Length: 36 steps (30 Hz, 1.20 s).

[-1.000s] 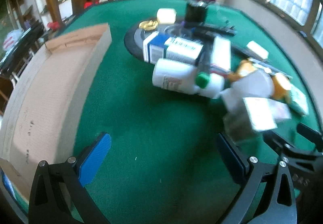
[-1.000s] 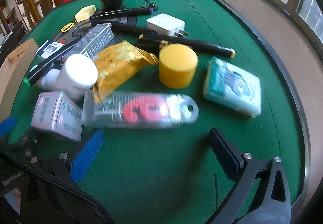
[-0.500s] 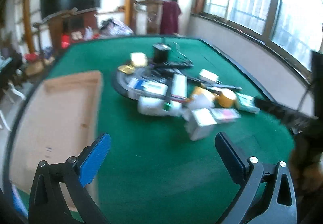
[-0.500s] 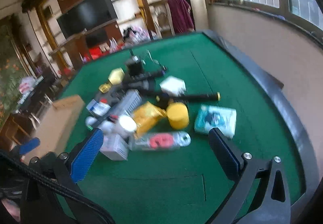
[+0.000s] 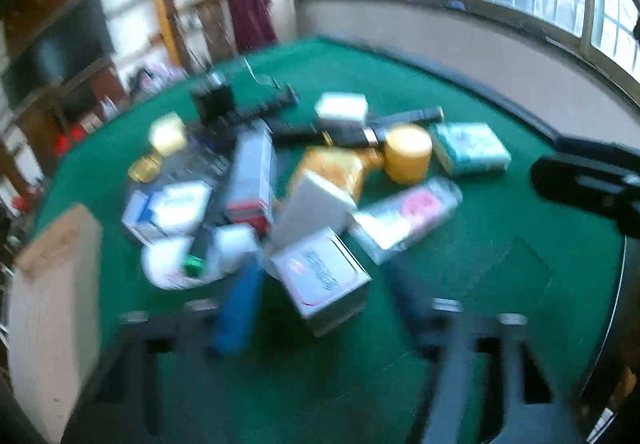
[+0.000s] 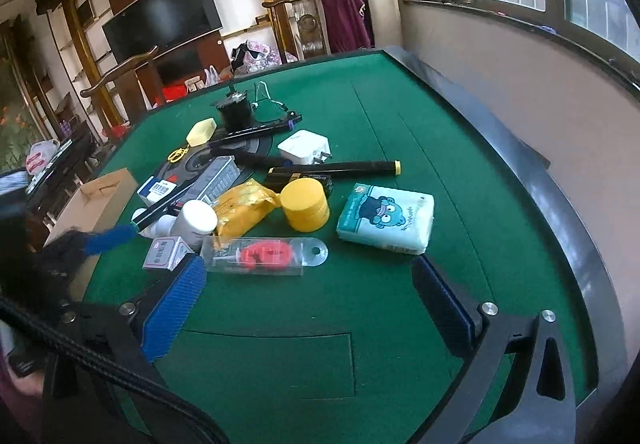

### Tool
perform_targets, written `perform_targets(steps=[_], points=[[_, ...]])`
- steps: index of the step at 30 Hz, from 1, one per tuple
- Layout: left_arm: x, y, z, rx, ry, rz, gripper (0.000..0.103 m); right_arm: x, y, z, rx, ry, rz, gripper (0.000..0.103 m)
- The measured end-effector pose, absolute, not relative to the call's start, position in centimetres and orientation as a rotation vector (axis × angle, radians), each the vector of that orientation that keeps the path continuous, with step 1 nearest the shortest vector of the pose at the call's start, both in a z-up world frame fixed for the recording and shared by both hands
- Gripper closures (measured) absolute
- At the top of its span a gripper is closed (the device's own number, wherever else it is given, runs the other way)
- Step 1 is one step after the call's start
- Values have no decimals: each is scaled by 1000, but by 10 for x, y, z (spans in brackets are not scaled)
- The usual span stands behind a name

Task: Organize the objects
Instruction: 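Grasp the white medicine box with the left tool while the right tool reaches the grey box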

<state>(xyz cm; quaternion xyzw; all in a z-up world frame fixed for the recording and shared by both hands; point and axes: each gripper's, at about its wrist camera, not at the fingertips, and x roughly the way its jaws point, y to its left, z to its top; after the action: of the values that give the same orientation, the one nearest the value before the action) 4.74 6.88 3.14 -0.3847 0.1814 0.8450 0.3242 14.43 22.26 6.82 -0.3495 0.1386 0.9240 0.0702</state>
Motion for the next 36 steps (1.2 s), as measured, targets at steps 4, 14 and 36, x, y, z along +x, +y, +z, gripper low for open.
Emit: perform_targets(steps=[4, 14, 36], points=[[51, 66, 25, -1038, 408, 2192, 74, 140, 220, 67, -1067, 407, 2793, 0], [105, -13, 84, -883, 272, 2321, 73, 139, 227, 78, -1065, 331, 2791, 0], [114, -177, 92, -867, -72, 2519, 73, -44, 142, 57, -1574, 454, 2643, 51]])
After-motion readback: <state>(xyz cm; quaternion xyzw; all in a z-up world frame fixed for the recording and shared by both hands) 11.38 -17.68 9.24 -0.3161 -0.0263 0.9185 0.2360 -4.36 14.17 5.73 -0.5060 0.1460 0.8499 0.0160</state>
